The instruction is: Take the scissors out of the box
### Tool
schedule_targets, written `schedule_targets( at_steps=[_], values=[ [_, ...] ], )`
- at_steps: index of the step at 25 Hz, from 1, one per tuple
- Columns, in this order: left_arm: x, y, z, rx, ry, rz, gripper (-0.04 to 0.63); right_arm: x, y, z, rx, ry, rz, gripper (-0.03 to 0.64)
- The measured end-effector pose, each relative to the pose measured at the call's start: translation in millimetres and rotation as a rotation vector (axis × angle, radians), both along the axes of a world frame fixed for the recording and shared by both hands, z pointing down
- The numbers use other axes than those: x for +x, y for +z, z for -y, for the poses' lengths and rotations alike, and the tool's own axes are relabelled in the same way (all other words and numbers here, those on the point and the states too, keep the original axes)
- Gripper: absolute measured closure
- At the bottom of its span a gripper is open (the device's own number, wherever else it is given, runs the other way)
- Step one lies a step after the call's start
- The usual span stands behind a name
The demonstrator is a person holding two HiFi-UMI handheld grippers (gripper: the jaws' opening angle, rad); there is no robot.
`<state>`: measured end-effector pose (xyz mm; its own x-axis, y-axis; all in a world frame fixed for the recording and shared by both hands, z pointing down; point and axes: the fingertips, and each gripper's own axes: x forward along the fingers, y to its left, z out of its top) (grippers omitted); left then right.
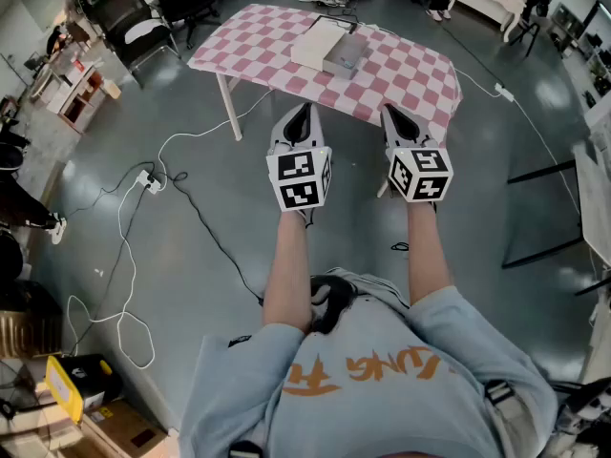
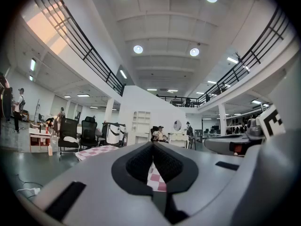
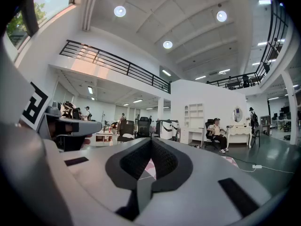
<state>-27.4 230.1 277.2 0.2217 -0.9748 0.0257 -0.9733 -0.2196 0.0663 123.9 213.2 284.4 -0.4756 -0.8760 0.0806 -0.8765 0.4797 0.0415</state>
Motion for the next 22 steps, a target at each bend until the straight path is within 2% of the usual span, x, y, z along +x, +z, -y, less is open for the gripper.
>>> schedule_targets(
  at_steps=[6,13,22],
  values=[
    [-5.8,20.6,11.4,-0.021,0.001,-0.014,0.575,-9.1,7.8,9.8,0.007,-0.018,-0.016,0.621],
    [-2.4,22.7,21.6,-0.022,0.025,-0.019,0.575,-14.2,7.6,14.8,0.004,-0.019,0.015,0.621],
    [-17.4,29.7,26.6,-0.038,0.01,-0.048,0.575,-22.8,12.9,20.1,-0.015,-0.017,0.008,0.621]
  ],
)
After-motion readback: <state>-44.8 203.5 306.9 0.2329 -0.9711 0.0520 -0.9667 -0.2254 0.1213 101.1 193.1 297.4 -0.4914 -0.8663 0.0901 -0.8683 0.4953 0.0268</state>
